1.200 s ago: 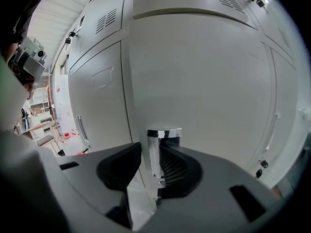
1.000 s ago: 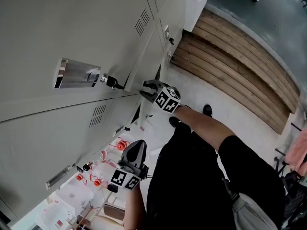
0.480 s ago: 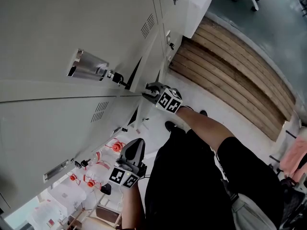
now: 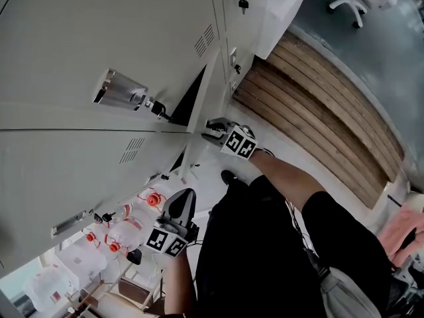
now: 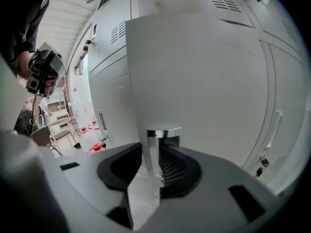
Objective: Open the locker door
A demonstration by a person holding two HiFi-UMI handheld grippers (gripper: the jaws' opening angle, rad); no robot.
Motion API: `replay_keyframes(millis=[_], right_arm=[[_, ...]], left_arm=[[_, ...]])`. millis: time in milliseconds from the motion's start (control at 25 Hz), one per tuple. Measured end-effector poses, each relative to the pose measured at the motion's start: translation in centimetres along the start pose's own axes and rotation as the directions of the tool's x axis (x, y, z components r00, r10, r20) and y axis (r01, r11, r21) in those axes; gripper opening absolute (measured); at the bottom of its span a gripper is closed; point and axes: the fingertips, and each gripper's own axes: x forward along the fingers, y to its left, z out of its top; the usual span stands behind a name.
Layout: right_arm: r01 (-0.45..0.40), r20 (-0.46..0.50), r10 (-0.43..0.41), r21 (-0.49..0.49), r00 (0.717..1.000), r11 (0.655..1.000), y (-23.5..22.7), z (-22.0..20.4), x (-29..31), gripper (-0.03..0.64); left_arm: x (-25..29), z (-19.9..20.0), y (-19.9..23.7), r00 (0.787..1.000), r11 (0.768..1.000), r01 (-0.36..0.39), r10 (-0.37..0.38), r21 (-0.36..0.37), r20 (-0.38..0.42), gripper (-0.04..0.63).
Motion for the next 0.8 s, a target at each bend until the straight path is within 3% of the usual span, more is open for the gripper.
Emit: replay_keyframes(millis=[440,800], right_arm=[[-0.13,-0.055,0.127,-0.051,0.99,0.99,0.3,-2.1,-3.6,0.117],[-0.225,-0.045,0.223,-0.06,0.974,0.972,0.2,-3.3,-6.3,0.118]], left_arm=[[3.8,0.9,-3.7,0.996,0.999,-0.038,0.04,-0.016,0.078,0.017],[5.9,0.9,-6.2,0.988,0.996,-0.089,0.092,-0.028,0.121,0.018]])
